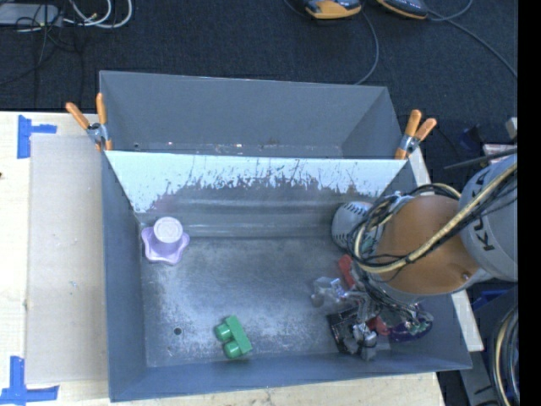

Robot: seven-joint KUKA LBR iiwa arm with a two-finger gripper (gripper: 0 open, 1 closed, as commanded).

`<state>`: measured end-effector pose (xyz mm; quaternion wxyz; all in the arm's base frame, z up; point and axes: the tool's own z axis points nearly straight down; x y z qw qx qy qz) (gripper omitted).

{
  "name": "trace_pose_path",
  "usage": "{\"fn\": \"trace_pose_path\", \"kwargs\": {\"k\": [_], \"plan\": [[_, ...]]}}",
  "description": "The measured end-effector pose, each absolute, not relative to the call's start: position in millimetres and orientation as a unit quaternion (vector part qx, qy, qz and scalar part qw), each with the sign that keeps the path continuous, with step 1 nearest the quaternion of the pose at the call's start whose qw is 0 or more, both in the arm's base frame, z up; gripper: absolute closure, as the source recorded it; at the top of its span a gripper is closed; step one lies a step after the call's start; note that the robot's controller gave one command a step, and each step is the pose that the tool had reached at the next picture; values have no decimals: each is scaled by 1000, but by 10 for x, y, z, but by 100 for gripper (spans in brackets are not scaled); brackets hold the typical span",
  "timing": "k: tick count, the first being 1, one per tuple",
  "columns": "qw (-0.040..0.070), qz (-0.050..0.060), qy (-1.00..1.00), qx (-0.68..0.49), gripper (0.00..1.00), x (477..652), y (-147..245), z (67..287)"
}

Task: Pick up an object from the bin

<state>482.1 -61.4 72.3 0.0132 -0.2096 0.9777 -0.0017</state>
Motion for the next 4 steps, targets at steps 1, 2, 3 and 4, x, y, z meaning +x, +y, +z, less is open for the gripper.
{"fn": "trace_pose_path", "kwargs": {"k": [1,2,3,4], "plan": [[2,16,940,-340,100,5253,-1264,716],[2,16,940,-340,100,5253,-1264,716],[2,15,940,-341,100,5248,-1270,743],[0,14,940,-340,100,5241,-1288,824]]}}
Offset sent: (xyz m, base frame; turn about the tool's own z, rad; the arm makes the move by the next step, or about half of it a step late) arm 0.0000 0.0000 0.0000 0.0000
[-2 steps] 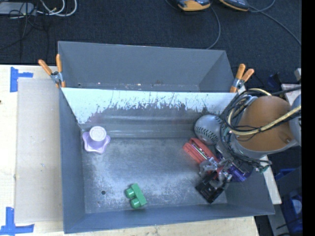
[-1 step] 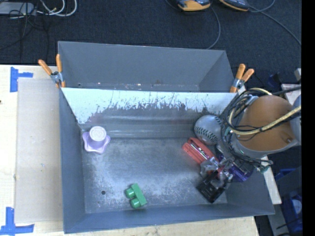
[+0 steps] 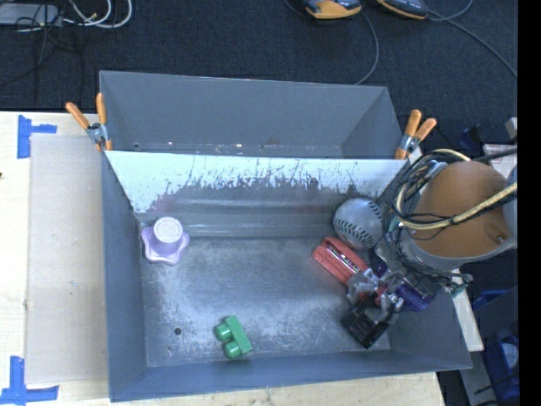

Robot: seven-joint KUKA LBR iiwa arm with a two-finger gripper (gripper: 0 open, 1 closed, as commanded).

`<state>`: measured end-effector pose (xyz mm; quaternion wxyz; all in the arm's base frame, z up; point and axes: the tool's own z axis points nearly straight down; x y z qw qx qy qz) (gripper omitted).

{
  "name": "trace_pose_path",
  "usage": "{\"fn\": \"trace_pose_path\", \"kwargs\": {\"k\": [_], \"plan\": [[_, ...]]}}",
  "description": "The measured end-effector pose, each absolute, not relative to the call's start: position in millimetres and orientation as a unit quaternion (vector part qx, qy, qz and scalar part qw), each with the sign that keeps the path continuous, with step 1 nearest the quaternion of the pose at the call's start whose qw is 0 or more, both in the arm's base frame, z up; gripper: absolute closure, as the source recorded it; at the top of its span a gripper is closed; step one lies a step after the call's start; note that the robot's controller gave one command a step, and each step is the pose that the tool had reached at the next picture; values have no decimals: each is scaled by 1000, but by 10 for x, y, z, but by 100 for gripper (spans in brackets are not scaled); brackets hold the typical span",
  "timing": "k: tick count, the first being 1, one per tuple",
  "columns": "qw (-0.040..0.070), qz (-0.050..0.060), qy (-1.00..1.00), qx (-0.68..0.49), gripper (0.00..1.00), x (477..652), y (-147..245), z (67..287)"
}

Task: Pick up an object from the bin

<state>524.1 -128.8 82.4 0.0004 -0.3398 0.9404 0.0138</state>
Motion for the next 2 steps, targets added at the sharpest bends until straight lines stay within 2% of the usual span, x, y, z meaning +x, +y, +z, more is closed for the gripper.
{"fn": "trace_pose_path", "kwargs": {"k": [2], "plan": [[0,14,941,-339,100,5242,-1281,952]]}}
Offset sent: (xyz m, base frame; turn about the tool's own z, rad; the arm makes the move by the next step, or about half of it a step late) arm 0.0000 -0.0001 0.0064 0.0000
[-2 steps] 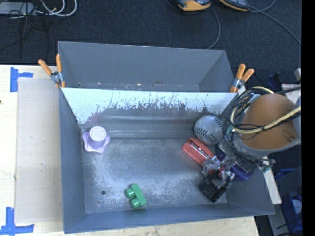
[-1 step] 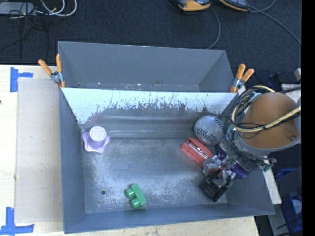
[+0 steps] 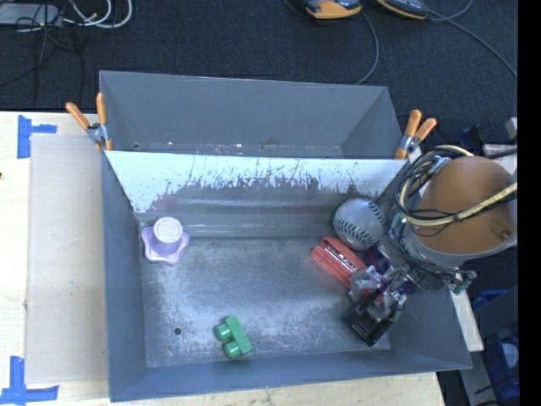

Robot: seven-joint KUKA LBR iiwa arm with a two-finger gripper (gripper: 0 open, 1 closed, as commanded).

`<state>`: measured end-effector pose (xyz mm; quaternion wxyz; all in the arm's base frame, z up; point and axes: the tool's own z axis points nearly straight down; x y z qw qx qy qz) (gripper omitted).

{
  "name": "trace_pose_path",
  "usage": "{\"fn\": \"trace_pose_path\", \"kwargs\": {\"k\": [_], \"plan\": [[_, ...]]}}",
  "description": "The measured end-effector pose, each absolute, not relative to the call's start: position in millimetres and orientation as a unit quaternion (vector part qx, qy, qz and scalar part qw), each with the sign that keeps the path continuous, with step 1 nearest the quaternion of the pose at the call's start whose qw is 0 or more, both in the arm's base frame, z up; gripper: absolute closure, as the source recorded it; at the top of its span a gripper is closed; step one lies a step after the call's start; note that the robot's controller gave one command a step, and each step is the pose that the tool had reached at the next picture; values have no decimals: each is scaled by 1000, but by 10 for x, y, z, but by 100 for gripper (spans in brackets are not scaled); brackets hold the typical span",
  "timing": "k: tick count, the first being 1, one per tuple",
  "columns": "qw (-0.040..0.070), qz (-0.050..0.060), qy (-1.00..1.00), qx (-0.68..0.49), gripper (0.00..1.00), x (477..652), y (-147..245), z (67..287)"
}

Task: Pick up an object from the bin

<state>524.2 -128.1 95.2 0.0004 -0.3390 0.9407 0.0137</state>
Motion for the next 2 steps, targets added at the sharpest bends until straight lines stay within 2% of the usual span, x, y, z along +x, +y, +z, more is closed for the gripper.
{"fn": "trace_pose_path", "kwargs": {"k": [2], "plan": [[0,14,941,-338,100,5245,-1277,1166]]}}
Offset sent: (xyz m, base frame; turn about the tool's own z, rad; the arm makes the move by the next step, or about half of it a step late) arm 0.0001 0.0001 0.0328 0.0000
